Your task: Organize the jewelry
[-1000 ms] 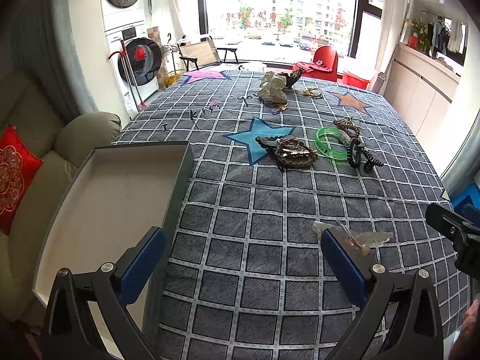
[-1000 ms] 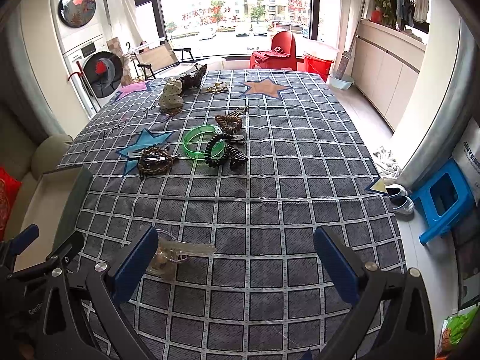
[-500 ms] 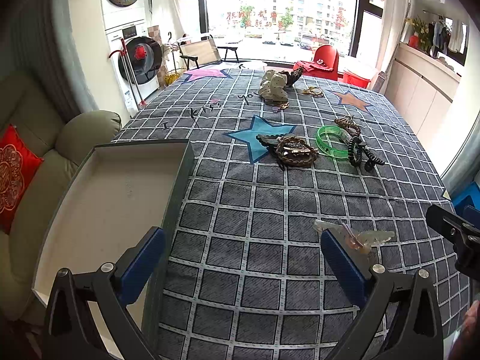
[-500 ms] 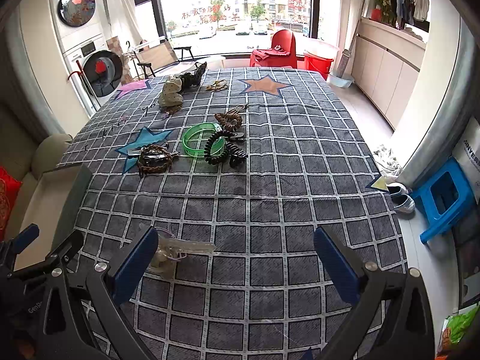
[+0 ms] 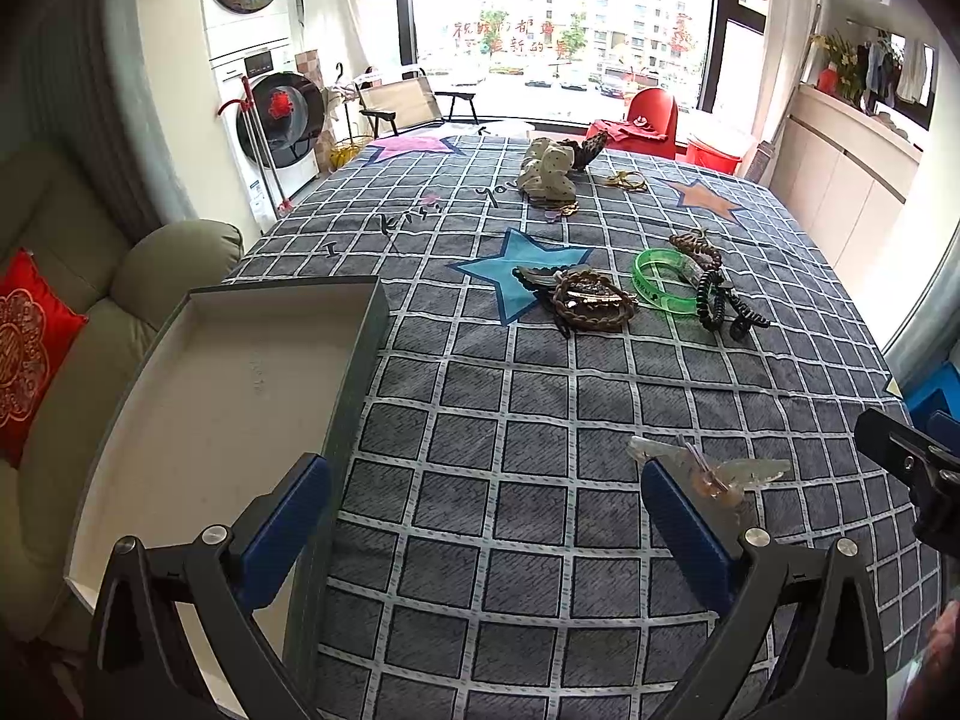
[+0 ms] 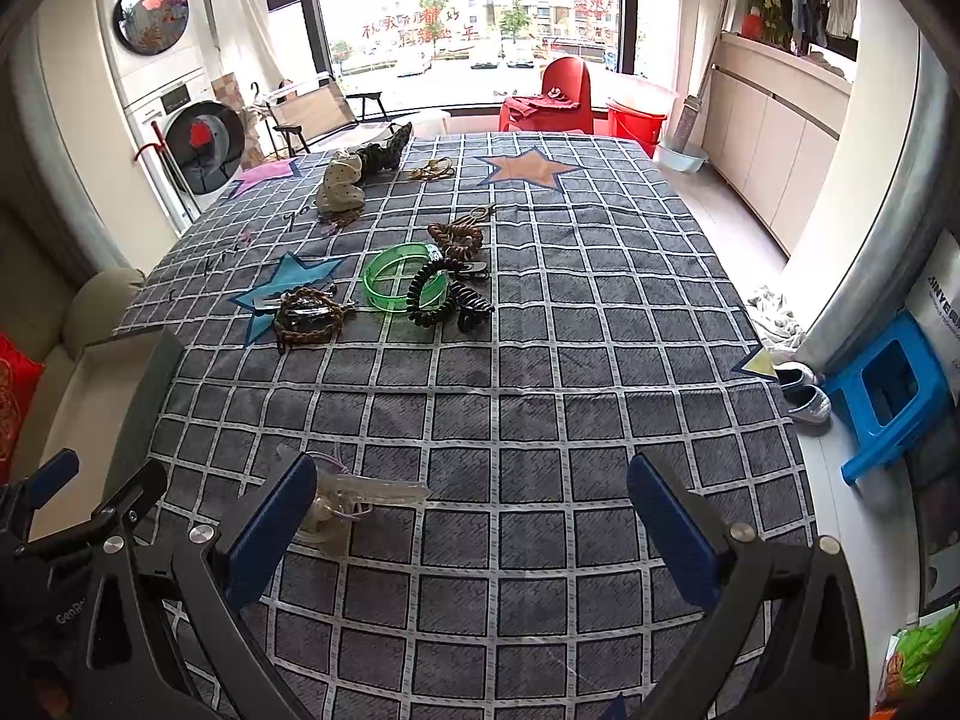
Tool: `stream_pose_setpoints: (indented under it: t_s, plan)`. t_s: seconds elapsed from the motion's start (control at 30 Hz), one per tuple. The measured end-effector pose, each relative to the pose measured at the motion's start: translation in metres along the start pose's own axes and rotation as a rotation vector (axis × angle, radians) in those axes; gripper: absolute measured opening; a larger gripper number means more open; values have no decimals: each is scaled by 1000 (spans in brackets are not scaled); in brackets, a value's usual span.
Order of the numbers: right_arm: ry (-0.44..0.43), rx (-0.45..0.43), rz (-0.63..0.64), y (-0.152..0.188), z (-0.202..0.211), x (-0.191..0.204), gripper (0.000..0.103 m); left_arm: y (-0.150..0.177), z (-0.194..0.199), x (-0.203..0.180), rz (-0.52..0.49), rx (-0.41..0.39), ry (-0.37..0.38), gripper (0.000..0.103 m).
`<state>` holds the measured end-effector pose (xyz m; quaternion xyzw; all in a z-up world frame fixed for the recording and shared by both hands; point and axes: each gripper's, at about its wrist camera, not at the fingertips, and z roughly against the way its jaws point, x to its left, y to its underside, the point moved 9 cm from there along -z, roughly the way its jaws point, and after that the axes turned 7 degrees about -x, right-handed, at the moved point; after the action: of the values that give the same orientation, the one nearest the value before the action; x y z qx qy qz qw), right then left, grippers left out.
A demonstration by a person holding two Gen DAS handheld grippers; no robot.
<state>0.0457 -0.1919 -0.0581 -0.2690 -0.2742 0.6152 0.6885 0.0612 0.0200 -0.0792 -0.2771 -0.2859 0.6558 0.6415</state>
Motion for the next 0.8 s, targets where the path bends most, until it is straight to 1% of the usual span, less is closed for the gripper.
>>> stream_pose_setpoints:
  t_s: [0.8]
  plan:
    - [1,8,-7,3,-2,-4,103,2,0,-5,-16,13,-2,103]
